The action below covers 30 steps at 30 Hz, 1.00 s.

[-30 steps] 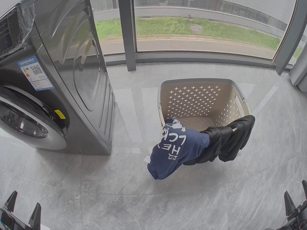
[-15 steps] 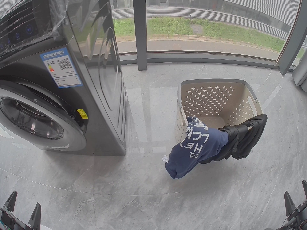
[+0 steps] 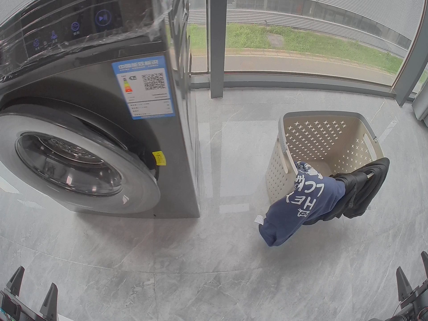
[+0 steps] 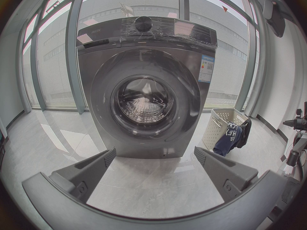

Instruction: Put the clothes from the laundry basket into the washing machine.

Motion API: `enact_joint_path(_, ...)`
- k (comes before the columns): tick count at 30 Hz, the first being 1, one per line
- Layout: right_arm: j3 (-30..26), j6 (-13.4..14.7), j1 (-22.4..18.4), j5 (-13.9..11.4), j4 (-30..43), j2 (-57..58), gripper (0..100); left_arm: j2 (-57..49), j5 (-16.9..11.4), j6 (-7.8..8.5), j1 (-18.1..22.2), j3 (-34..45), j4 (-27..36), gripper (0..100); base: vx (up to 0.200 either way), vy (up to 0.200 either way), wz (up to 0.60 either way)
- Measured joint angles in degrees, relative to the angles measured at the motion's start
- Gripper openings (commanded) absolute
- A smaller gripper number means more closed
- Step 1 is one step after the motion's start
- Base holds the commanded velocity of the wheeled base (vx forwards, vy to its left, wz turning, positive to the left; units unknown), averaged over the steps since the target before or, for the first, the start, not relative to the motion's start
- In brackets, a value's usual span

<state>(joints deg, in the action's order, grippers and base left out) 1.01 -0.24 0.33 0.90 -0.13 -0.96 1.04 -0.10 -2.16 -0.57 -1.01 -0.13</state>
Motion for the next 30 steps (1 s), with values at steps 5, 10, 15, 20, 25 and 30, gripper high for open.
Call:
enact_joint_path(5,0.0,0.0,0.07,-0.09,0.02,0.0,100,0.0,0.0,0.05,0.05,0.0,-0.05,100,0.0,0.2,0.0)
enact_joint_path(10,0.0,0.0,0.05,-0.11,-0.02,0.0,100,0.0,0.0,0.0,0.05,0.0,0.0,100,0.0,0.2,0.0)
enact_joint_path(15,0.0,0.0,0.0,-0.11,-0.02,0.0,100,0.0,0.02,0.0,0.0,0.0,-0.02,100,0.0,0.2,0.0)
enact_joint_path(20,0.0,0.0,0.02,-0.11,0.02,0.0,100,0.0,0.0,0.0,0.05,0.0,-0.05,100,0.0,0.2,0.0)
enact_joint_path(25,0.0,0.02,0.07,-0.12,-0.02,0.0,100,-0.02,0.02,-0.02,0.05,0.0,-0.02,100,0.0,0.2,0.0)
enact_joint_path(30,0.0,0.0,0.07,-0.12,-0.02,0.0,100,0.0,0.0,-0.02,0.02,0.0,0.0,100,0.0,0.12,0.0)
